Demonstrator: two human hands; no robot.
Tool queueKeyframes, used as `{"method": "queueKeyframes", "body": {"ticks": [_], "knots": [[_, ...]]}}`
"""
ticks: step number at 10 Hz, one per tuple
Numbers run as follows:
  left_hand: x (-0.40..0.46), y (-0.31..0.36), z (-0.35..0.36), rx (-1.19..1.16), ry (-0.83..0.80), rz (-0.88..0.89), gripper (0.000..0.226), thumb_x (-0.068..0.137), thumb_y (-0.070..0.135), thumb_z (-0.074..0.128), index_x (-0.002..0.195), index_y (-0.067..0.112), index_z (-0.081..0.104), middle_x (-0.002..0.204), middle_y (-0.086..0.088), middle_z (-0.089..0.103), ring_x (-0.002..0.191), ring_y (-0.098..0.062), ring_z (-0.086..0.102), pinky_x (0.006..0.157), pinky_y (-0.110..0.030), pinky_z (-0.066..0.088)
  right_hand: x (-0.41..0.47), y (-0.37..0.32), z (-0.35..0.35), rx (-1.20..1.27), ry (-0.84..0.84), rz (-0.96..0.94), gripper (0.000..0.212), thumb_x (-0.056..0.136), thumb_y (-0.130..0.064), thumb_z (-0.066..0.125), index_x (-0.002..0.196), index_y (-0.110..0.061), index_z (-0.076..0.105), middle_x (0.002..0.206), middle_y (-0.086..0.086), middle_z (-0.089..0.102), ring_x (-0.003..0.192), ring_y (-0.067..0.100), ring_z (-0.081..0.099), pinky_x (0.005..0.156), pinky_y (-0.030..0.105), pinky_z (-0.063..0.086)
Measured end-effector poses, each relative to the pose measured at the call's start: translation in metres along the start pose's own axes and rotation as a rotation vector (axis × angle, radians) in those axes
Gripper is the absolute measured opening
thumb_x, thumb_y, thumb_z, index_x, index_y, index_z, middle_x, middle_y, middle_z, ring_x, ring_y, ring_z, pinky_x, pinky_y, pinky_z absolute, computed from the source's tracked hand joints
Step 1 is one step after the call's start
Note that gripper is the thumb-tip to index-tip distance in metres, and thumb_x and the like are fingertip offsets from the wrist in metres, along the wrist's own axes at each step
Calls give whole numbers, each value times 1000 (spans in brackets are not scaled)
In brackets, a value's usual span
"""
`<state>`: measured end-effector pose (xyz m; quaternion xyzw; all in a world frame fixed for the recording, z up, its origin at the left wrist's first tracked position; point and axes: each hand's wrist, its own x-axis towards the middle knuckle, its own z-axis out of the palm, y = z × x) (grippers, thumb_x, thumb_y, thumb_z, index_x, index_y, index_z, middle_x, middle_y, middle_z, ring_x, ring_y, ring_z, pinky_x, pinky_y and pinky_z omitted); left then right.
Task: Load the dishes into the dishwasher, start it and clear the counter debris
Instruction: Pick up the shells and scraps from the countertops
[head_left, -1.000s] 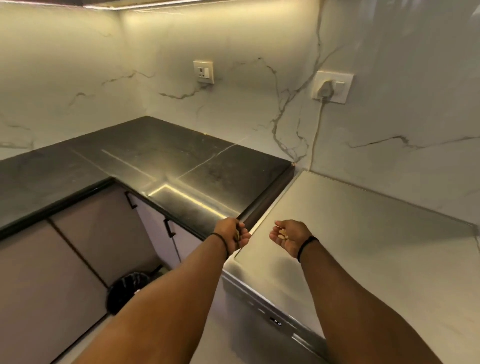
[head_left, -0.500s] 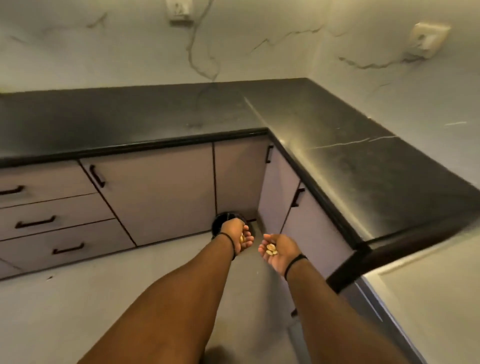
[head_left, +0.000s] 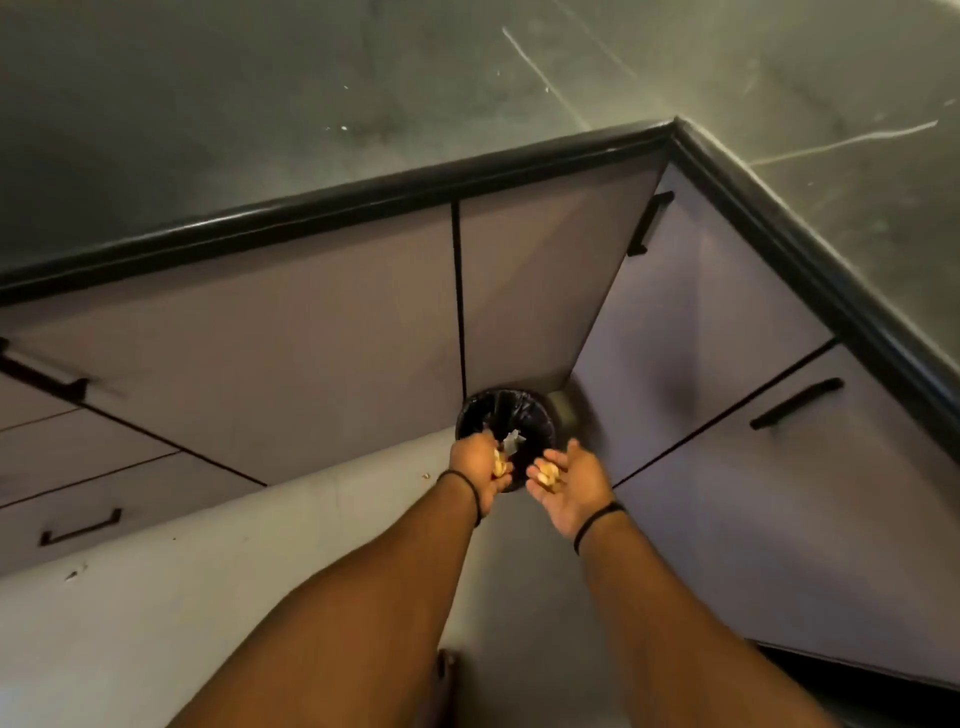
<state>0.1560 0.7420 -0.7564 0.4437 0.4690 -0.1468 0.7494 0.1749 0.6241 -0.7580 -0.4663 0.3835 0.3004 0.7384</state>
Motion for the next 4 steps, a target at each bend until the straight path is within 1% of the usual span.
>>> {"method": "queueKeyframes", "body": {"ticks": [1, 2, 3, 4], "knots": [[74, 26, 2, -1, -66, -82, 74, 88, 73, 31, 134, 19, 52, 131, -8, 60, 113, -31, 59, 98, -52, 45, 27, -29, 24, -46, -3, -6, 59, 101, -49, 29, 142, -8, 40, 135, 6, 48, 134, 30, 39, 109, 43, 29], [73, 41, -1, 29, -27, -78, 68, 94, 64, 33, 145, 19, 38, 148, -7, 42, 132, -35, 43, 110, -52, 33, 53, -31, 21, -106, 69, 4, 62, 101, -49, 32, 149, -11, 27, 155, 6, 28, 144, 29, 21, 115, 45, 19], [82, 30, -8, 121, 44, -100, 64, 99, 56, 32, 149, 16, 31, 153, -9, 33, 137, -33, 36, 109, -46, 31, 64, -10, 6, -128, 128, 86, 75, 96, -57, 38, 152, -12, 18, 159, 6, 15, 146, 31, 12, 117, 47, 17], [84, 21, -8, 174, 68, -151, 66, 99, 55, 33, 150, 14, 29, 153, -12, 33, 135, -35, 39, 109, -49, 31, 56, 5, -7, -158, 174, 109, 75, 95, -58, 39, 149, -8, 27, 157, 10, 23, 143, 32, 22, 115, 46, 23]]}}
